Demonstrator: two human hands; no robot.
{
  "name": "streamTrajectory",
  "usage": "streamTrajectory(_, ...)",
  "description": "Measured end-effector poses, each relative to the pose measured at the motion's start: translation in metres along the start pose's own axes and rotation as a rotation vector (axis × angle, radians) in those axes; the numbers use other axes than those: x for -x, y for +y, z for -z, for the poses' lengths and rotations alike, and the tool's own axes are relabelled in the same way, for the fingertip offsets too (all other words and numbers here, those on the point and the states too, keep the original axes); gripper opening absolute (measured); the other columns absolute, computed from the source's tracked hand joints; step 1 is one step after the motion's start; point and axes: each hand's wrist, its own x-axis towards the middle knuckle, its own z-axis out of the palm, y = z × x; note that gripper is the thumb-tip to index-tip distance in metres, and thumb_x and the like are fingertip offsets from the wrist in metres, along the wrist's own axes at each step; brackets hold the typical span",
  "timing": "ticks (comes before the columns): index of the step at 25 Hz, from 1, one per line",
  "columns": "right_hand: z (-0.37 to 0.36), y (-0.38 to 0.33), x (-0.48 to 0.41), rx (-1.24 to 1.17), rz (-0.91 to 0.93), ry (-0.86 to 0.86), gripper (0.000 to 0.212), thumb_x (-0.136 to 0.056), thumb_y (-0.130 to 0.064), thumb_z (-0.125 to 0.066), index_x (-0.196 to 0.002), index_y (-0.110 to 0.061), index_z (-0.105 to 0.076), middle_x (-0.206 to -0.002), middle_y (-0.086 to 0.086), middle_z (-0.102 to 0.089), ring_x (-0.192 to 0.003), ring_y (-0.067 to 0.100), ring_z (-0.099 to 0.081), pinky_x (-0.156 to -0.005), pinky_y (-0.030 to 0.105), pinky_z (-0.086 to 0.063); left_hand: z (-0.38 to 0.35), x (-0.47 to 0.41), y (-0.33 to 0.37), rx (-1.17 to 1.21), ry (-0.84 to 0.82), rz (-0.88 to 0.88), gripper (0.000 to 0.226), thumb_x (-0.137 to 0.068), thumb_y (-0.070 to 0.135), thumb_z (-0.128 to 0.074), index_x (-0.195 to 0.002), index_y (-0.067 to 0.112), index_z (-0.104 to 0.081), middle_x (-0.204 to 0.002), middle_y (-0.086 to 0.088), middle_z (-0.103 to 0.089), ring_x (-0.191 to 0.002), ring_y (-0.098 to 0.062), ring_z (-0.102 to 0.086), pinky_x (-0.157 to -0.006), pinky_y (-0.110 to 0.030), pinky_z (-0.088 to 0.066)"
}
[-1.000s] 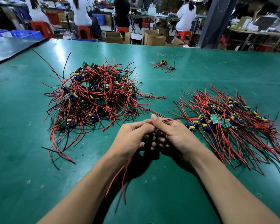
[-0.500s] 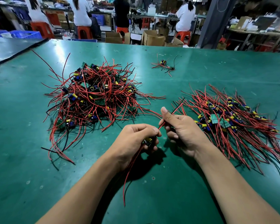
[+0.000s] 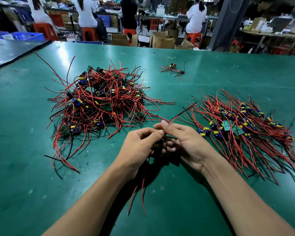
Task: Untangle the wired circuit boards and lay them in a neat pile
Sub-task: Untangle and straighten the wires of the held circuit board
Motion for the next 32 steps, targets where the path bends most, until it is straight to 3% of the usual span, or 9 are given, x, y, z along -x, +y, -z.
streamTrajectory(5,-0.003,0.006,-0.001,0.064,0.005,0.032,0.024,-0.085,-0.03,-0.07,-0.093,-0.009,-0.078,-0.069,0.0,-0.064,-0.047,0.008,-0.039,-0.034,0.013,-0.03,-0.001,0.001,-0.002,-0.016,0.019,-0.005,0.017,-0.092,0.006,-0.062,-0.081,0.003,-0.074,-0.072,-0.014,-0.07,-0.058,-0.027,-0.066,-0.057,-0.03,-0.055)
streamTrajectory(8,0.001,0.004,-0.004,0.105,0.016,0.127,0.025,-0.087,-0.033,-0.07,-0.081,-0.01,-0.078,-0.059,-0.003,-0.053,-0.042,0.004,-0.031,-0.033,0.014,-0.023,-0.001,0.001,-0.003,-0.145,0.007,-0.053,0.018,-0.09,0.007,-0.065,-0.074,0.005,-0.073,-0.067,-0.009,-0.067,-0.058,-0.022,-0.058,-0.059,-0.032,-0.048)
streamTrajectory(12,0.01,-0.003,-0.007,0.096,0.03,0.266,0.032,-0.091,-0.034,-0.069,-0.07,-0.01,-0.074,-0.06,-0.003,-0.037,-0.04,0.005,-0.027,-0.033,0.015,-0.02,-0.002,0.004,-0.003,-0.242,-0.078,-0.057,0.019,-0.088,0.008,-0.067,-0.07,0.01,-0.072,-0.063,-0.01,-0.065,-0.06,-0.023,-0.051,-0.065,-0.038,-0.039)
streamTrajectory(16,0.011,-0.008,-0.007,-0.005,-0.046,0.263,0.049,-0.095,-0.037,-0.064,-0.051,-0.015,-0.067,-0.055,-0.002,-0.038,-0.034,0.004,-0.026,-0.03,0.015,-0.017,0.001,0.004,-0.001,-0.249,-0.144,-0.042,0.016,-0.087,0.012,-0.069,-0.072,0.008,-0.072,-0.065,-0.011,-0.063,-0.062,-0.025,-0.05,-0.067,-0.041,-0.037)
streamTrajectory(19,0.012,-0.01,-0.008,-0.09,-0.113,0.202,0.048,-0.094,-0.03,-0.063,-0.049,-0.015,-0.057,-0.06,0.003,-0.039,-0.03,0.004,-0.025,-0.027,0.015,-0.017,0.0,0.005,0.0,-0.275,-0.168,-0.036,0.013,-0.078,0.022,-0.071,-0.071,0.011,-0.074,-0.067,-0.013,-0.061,-0.065,-0.025,-0.048,-0.068,-0.039,-0.036)
streamTrajectory(23,0.013,-0.011,-0.005,-0.09,-0.099,0.149,0.033,-0.082,-0.039,-0.068,-0.062,-0.012,-0.067,-0.061,-0.002,-0.049,-0.036,0.003,-0.03,-0.031,0.014,-0.021,-0.001,0.005,-0.001,-0.261,-0.109,-0.033,0.016,-0.087,0.01,-0.068,-0.073,0.004,-0.072,-0.063,-0.011,-0.064,-0.057,-0.02,-0.052,-0.061,-0.032,-0.042)
streamTrajectory(27,0.003,0.0,-0.001,0.086,-0.048,0.025,0.03,-0.096,-0.035,-0.062,-0.098,-0.009,-0.077,-0.063,-0.006,-0.057,-0.046,0.003,-0.036,-0.039,0.013,-0.028,-0.004,0.003,-0.002,-0.113,-0.009,-0.052,0.021,-0.093,0.004,-0.059,-0.077,-0.007,-0.067,-0.072,-0.007,-0.072,-0.052,-0.014,-0.062,-0.051,-0.022,-0.049)
streamTrajectory(30,-0.003,0.006,-0.002,0.141,-0.046,0.05,0.029,-0.098,-0.031,-0.061,-0.096,-0.007,-0.076,-0.056,-0.005,-0.055,-0.04,0.002,-0.035,-0.035,0.013,-0.026,-0.002,0.0,-0.004,-0.106,-0.009,-0.067,0.021,-0.092,0.001,-0.058,-0.083,-0.018,-0.063,-0.092,-0.005,-0.076,-0.064,-0.017,-0.066,-0.059,-0.025,-0.054)
streamTrajectory(32,0.001,0.003,-0.004,0.154,-0.022,0.123,0.031,-0.096,-0.032,-0.064,-0.083,-0.009,-0.077,-0.057,-0.004,-0.052,-0.041,0.003,-0.033,-0.035,0.014,-0.024,0.001,0.0,-0.003,-0.185,-0.037,-0.069,0.019,-0.09,0.003,-0.062,-0.077,-0.01,-0.066,-0.08,-0.007,-0.072,-0.066,-0.02,-0.061,-0.064,-0.032,-0.048)
